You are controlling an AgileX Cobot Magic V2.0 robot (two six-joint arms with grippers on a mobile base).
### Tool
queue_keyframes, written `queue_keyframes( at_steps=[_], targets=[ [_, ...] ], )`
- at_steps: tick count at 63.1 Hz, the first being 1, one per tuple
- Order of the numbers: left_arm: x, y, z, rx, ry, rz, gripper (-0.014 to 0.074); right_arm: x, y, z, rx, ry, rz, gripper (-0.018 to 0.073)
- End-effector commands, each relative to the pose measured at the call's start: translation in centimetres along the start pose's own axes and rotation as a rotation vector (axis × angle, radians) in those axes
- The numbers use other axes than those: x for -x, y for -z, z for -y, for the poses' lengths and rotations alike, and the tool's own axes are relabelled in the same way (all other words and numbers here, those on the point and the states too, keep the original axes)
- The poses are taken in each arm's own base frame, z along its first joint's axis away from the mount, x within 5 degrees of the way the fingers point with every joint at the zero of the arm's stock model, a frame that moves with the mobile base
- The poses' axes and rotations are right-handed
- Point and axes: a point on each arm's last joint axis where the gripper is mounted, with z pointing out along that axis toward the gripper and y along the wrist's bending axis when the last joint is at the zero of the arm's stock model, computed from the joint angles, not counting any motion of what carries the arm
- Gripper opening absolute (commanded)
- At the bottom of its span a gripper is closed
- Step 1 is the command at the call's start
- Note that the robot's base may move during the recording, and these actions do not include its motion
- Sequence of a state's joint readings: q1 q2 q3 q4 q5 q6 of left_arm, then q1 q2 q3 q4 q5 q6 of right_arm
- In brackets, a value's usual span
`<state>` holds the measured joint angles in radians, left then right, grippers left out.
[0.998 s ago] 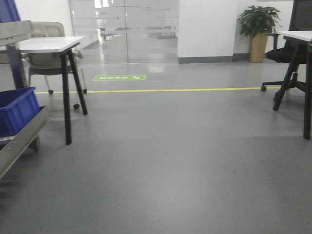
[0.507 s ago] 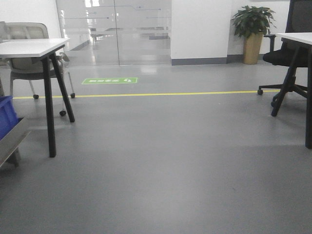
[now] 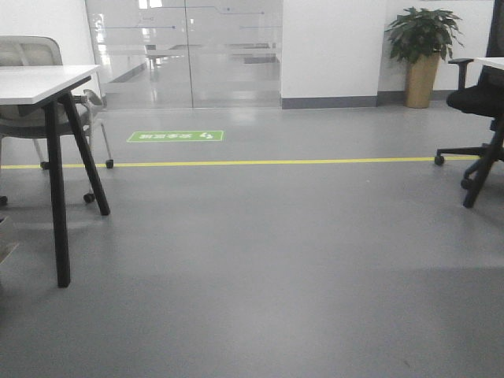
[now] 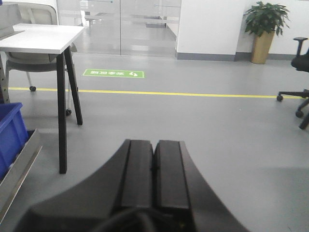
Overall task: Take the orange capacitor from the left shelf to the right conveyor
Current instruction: 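Drive away from the shelf holding the capacitor in the right gripper, then drive up to the red-framed conveyor with the capacitor held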
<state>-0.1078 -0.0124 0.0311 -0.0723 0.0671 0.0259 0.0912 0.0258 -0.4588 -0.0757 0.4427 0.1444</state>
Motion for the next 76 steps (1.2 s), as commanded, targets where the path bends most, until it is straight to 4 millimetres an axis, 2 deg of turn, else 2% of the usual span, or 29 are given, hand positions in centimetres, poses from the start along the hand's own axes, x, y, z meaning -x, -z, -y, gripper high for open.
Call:
queue_keyframes(
  at_steps=[1,76],
  targets=[
    [1.05,0.16,0.03,-0.006,0.004,0.107,-0.0127,1.62,0.07,-0.14,0.004,0.018,0.102,0.012],
    [1.04,0.14,0.03,-0.006,0.004,0.105,-0.0127,1.62,0.07,-0.14,0.004,0.018,0.102,0.012]
  ],
)
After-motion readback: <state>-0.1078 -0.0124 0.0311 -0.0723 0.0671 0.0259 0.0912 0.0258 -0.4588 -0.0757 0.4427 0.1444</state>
